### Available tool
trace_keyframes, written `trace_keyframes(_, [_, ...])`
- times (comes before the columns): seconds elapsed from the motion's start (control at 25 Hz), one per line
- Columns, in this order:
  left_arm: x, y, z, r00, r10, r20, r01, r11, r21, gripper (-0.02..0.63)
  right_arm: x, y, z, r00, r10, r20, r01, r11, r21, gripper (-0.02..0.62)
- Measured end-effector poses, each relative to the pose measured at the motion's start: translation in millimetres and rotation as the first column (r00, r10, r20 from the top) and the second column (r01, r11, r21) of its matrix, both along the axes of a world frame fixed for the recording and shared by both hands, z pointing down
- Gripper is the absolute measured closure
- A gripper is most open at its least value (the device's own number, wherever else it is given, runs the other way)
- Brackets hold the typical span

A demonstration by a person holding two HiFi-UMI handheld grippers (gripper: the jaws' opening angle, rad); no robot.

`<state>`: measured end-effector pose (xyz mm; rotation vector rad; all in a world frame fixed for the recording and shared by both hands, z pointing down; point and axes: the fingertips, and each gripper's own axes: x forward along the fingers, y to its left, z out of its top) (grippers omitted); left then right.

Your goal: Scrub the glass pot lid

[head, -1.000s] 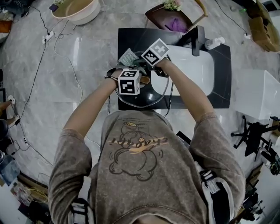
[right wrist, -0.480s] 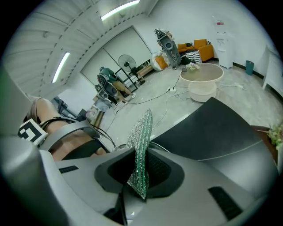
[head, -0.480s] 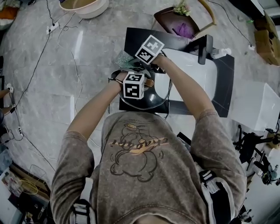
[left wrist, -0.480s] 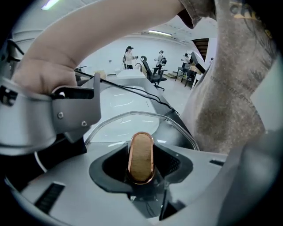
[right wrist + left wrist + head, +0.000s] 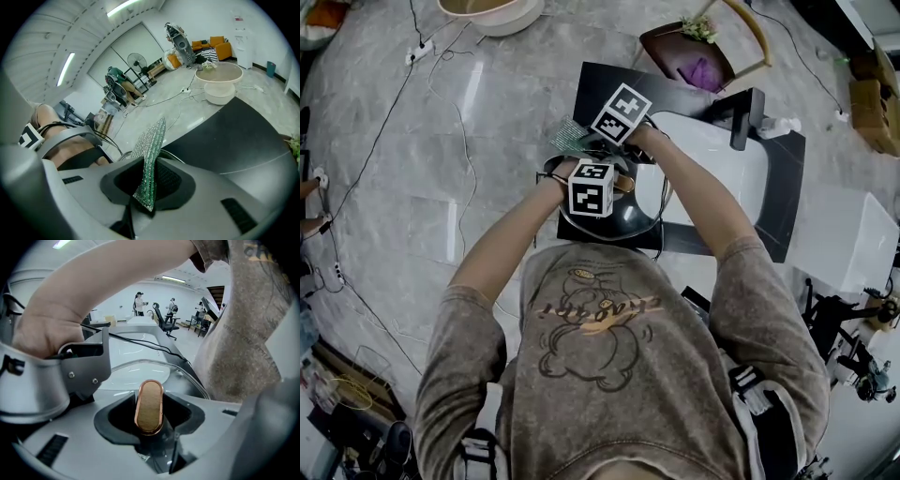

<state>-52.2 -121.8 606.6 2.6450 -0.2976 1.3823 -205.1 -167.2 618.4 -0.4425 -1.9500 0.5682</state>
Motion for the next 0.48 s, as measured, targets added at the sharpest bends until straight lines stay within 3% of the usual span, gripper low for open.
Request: trace_keyframes(0.48, [-1,0,1,1.0,0.007,-0.003,-0.007,1.0,-0.014,0.419,35,-51,4,0.977,0.213,-0.007,-0.213,0.977,0.005,0.511])
